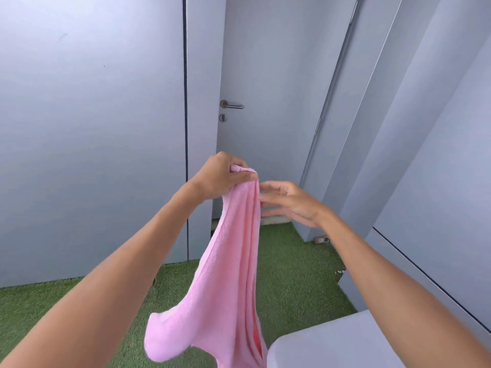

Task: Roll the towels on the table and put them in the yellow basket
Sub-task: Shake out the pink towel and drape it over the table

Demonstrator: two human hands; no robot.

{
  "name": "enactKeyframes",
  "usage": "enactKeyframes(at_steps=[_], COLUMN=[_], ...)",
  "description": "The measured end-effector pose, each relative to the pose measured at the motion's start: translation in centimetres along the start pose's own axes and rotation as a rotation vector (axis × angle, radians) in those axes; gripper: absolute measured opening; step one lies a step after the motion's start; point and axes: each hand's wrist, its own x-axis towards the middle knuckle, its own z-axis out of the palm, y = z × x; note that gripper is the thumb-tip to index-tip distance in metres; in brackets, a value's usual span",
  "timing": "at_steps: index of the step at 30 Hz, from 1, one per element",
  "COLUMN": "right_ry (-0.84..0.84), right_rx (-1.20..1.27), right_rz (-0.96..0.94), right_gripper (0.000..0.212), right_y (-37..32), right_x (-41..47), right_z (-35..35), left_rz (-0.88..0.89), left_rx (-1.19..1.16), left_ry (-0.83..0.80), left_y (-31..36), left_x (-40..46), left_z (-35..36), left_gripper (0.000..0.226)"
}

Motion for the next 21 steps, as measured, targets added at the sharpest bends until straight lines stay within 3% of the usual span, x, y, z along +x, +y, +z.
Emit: enactKeyframes(at_steps=[5, 8, 10, 13, 15, 17, 21], right_ry=[0.162, 0.285, 0.383, 0.470, 0.465, 0.387, 0.163], right_rx=[-0.133, -0.132, -0.124, -0.143, -0.216, -0.281, -0.311], right_rz=[-0.112, -0.189, -0.255, -0.293, -0.257, -0.165, -0.020], right_gripper=[0.024, 0.020, 0.015, 0.014, 0.017, 0.023, 0.049], right_y=[-2.3, -2.5, -2.5, -2.9, -3.1, -3.2, -3.3], right_x=[1.1, 1.6, 1.8, 1.7, 1.3, 0.8, 0.4], right_z=[0.9, 0.8, 0.8, 0.7, 0.3, -0.2, 0.0], left_rz=[-0.058, -0.137, -0.214, -0.251, -0.209, -0.153, 0.070], left_rx=[-0.283, -0.365, -0.370, -0.364, -0.437, -0.436, -0.203], left_ry=[0.032, 0.014, -0.106, -0.254, -0.167, -0.036, -0.115], left_y=[-0.5, -2.9, -5.1, -7.2, -7.0, -6.0, -3.4], left_x=[-1.7, -3.4, -4.8, -7.0, -7.4, -6.7, -4.8], left_z=[-0.5, 0.0, 0.9, 2.6, 2.6, 1.9, 1.6], left_gripper=[0.022, 0.049, 0.059, 0.047, 0.028, 0.035, 0.041])
